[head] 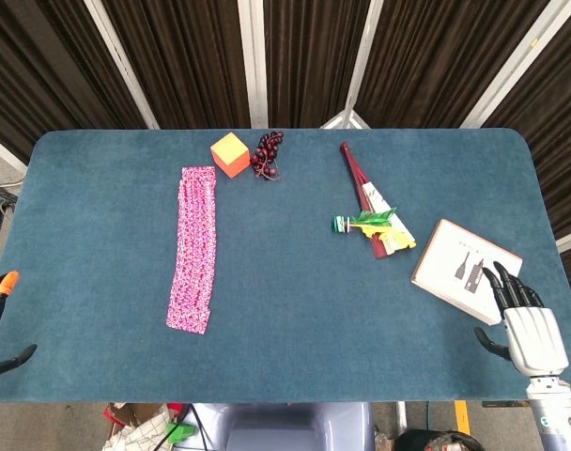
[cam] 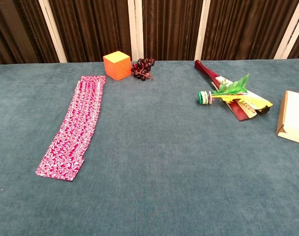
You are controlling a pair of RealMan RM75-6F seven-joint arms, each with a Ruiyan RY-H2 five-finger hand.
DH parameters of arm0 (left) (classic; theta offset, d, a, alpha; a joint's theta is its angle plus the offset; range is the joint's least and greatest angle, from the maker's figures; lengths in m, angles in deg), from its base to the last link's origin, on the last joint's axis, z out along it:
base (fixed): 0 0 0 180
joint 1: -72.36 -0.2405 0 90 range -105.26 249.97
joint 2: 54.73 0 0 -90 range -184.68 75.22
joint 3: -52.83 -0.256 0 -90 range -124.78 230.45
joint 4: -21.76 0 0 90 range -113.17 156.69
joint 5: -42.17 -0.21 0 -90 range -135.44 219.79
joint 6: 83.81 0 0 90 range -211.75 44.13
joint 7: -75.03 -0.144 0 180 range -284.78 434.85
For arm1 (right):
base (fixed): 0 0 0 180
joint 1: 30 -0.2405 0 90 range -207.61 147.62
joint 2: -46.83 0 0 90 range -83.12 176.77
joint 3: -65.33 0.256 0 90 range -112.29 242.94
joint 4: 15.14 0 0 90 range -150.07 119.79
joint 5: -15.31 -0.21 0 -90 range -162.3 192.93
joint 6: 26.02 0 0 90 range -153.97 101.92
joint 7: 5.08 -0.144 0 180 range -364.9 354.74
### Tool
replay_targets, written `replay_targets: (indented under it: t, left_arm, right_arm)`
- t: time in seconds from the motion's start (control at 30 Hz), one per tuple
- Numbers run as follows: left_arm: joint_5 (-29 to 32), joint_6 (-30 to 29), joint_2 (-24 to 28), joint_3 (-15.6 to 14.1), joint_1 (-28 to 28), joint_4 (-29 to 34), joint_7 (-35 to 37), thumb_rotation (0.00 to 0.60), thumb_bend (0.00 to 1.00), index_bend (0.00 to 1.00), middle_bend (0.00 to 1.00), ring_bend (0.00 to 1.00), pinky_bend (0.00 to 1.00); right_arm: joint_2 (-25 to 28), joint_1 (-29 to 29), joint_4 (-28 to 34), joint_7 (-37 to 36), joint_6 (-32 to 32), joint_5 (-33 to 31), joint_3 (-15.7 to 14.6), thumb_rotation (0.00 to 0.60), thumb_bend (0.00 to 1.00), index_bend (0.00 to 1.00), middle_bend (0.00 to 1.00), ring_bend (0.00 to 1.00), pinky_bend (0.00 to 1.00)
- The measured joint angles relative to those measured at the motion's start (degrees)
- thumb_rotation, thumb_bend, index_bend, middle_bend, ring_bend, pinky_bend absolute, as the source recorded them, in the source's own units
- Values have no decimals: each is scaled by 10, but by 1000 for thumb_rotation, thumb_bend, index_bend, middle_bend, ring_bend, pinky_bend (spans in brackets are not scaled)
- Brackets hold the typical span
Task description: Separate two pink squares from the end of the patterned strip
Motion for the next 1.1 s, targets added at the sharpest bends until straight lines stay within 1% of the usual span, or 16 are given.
replay_targets:
  t: [0.03,0.07,0.13,0.17,0.2,0.27,0.3,0.4,0.5,0.63,0.87,1.1]
  left_arm:
    - [-3,3,0,-1,2,-2,3,600,346,67,408,327,444]
    - [-9,7,-1,-2,6,-5,5,600,368,67,477,381,491]
    - [-20,12,-3,-2,11,-13,7,600,468,67,668,549,601]
    - [-27,15,-5,-3,15,-19,7,600,515,68,723,597,628]
    - [-33,17,-7,-4,18,-23,6,600,593,70,789,657,658]
    - [-46,23,-13,-6,25,-32,4,600,697,78,844,707,687]
    - [-51,26,-15,-7,27,-34,2,600,751,84,857,723,695]
    - [-58,43,-22,-12,36,-39,-7,600,847,93,869,745,698]
    - [-59,73,-26,-19,46,-38,-13,600,889,94,873,752,697]
    - [-49,132,-26,-30,63,-29,-24,600,907,95,873,755,698]
    - [9,253,-30,-39,108,-5,-68,600,927,91,873,759,720]
    - [78,326,-49,-33,148,1,-115,600,929,87,873,759,727]
  right_arm:
    - [0,0,0,0,0,0,0,600,270,0,0,143,249]
    - [0,-1,0,0,1,0,0,600,269,0,0,143,249]
    - [0,-1,0,0,1,-1,0,600,269,0,0,143,249]
    - [0,-1,0,0,1,-1,1,600,269,0,0,143,249]
    - [0,0,0,-1,1,-1,1,600,268,0,0,143,249]
    - [0,0,0,-1,0,-2,1,600,268,0,0,143,249]
    - [0,0,-1,-2,0,-2,1,600,269,0,0,143,249]
    - [0,0,-1,-4,1,-4,1,600,270,0,0,142,249]
    - [0,0,-2,-4,3,-4,1,600,269,0,0,142,249]
    - [0,-1,-1,-2,3,-4,1,600,269,0,0,142,249]
    - [1,-1,-2,-3,6,-9,1,600,269,0,0,143,249]
    - [1,-1,-2,-3,7,-11,2,600,269,0,0,143,249]
